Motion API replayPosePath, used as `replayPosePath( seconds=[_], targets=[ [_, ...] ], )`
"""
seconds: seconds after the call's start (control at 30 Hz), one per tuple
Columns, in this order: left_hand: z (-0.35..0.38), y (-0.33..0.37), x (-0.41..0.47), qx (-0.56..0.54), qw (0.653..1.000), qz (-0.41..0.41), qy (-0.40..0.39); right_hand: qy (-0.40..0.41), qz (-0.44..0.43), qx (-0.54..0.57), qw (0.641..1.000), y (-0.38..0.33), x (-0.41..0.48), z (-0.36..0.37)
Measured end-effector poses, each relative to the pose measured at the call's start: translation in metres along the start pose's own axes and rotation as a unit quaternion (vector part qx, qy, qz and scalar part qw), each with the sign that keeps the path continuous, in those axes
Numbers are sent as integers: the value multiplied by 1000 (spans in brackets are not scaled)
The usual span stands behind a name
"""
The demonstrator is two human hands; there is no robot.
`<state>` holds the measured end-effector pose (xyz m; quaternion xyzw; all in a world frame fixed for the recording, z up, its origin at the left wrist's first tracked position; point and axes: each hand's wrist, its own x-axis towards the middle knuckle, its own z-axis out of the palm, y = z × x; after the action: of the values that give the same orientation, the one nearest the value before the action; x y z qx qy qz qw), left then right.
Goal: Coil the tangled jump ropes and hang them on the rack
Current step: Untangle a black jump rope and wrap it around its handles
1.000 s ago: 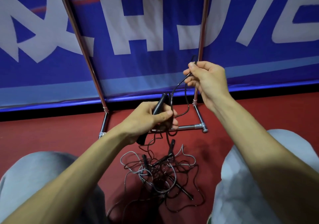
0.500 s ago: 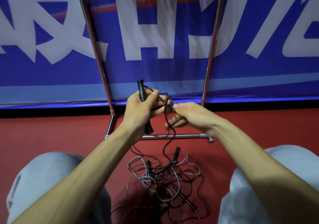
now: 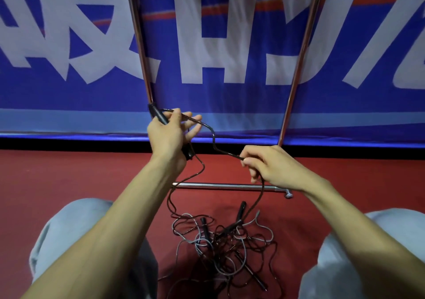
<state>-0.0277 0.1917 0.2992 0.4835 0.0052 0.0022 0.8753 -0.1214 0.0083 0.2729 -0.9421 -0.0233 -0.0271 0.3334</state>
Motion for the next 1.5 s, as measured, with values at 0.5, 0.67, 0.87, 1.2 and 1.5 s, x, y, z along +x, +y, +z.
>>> replayPosePath(
  seconds=[0.5, 0.67, 0.87, 1.2, 1.5],
  targets=[
    [0, -30, -4, -24, 988, -149, -8, 71, 11, 298, 952, -9, -2, -24],
    [11, -40, -32, 213, 938, -166, -218, 138, -13, 388, 911, -14, -3, -36],
    [11, -44, -49, 339, 853, -144, -369, 253, 19, 491, 834, -8, -4, -55],
    [15, -40, -58, 302, 869, -77, -385, 330, 104, 560, 753, 12, 4, -58],
    [24, -18, -50, 81, 961, -114, -240, 106, 128, 383, 909, -7, 2, -28]
  ],
)
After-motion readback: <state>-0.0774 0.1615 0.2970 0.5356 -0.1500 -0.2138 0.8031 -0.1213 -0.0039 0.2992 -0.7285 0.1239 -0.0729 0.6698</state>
